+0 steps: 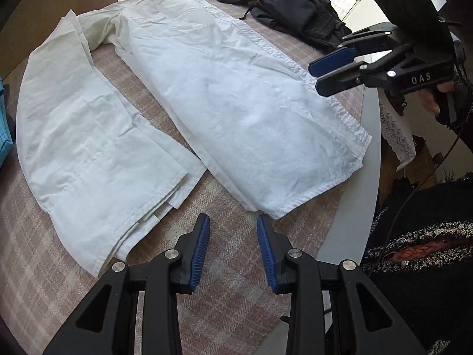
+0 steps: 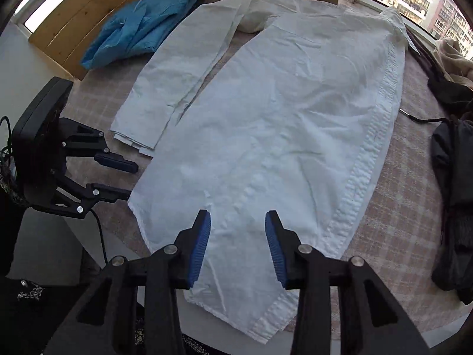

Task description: Fold clothes

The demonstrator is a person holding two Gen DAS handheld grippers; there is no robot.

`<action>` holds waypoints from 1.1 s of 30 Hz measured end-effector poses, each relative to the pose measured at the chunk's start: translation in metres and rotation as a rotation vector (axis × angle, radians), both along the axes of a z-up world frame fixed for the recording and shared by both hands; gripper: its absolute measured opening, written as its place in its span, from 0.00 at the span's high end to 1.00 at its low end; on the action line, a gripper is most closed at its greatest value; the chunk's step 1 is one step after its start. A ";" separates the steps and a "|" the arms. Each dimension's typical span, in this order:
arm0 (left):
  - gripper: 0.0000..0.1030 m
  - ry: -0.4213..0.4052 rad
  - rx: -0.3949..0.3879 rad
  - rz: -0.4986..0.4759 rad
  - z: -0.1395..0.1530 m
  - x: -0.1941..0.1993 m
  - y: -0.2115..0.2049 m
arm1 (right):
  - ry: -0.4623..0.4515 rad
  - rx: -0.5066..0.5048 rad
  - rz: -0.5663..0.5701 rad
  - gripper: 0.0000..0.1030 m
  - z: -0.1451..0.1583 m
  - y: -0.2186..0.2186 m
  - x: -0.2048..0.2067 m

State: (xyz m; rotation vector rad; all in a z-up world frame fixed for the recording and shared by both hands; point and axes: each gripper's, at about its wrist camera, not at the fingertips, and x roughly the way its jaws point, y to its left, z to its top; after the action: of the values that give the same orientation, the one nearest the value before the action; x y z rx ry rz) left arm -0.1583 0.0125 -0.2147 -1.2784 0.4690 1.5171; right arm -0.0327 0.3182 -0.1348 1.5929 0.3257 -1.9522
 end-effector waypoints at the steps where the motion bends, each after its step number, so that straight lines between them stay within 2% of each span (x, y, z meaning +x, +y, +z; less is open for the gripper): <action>1: 0.69 -0.003 0.002 -0.009 0.002 0.000 -0.002 | 0.002 0.001 0.044 0.62 0.000 -0.014 0.013; 5: 0.69 0.033 -0.008 -0.022 0.015 -0.002 -0.022 | 0.057 0.037 0.214 0.62 -0.003 -0.069 0.058; 9: 0.69 0.070 -0.012 -0.009 0.030 -0.006 -0.044 | 0.214 0.204 0.378 0.62 -0.017 -0.106 0.082; 12: 0.69 0.079 -0.007 0.006 0.035 -0.010 -0.057 | 0.247 0.291 0.418 0.62 -0.036 -0.115 0.078; 13: 0.69 0.082 -0.005 0.010 0.037 -0.012 -0.061 | 0.228 0.286 0.395 0.71 -0.038 -0.114 0.070; 14: 0.69 0.083 -0.001 0.006 0.037 -0.011 -0.062 | 0.180 0.247 0.344 0.90 -0.036 -0.109 0.057; 15: 0.69 0.081 0.003 0.000 0.037 -0.010 -0.063 | 0.126 0.200 0.285 0.94 -0.032 -0.102 0.045; 17: 0.69 0.071 0.018 -0.016 0.035 -0.006 -0.058 | 0.054 0.121 0.167 0.94 -0.020 -0.083 0.021; 20: 0.69 0.033 0.046 -0.043 0.028 -0.001 -0.044 | 0.032 0.048 0.065 0.94 -0.001 -0.059 0.003; 25: 0.69 -0.019 0.061 -0.103 0.015 0.006 -0.005 | 0.045 0.008 -0.007 0.94 0.016 -0.040 -0.007; 28: 0.69 -0.082 0.077 -0.101 0.010 0.002 0.016 | 0.052 -0.010 -0.026 0.94 0.024 -0.035 -0.007; 32: 0.70 -0.115 0.068 -0.067 0.003 -0.006 0.035 | 0.069 -0.019 -0.031 0.94 0.030 -0.035 -0.002; 33: 0.73 -0.129 0.064 -0.056 0.000 -0.009 0.038 | 0.070 -0.023 -0.034 0.94 0.030 -0.035 -0.002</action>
State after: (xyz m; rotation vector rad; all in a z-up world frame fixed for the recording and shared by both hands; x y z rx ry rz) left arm -0.1669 0.0509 -0.2144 -1.2945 0.3667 1.3830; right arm -0.0350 0.2836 -0.1043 1.5274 0.3043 -2.0340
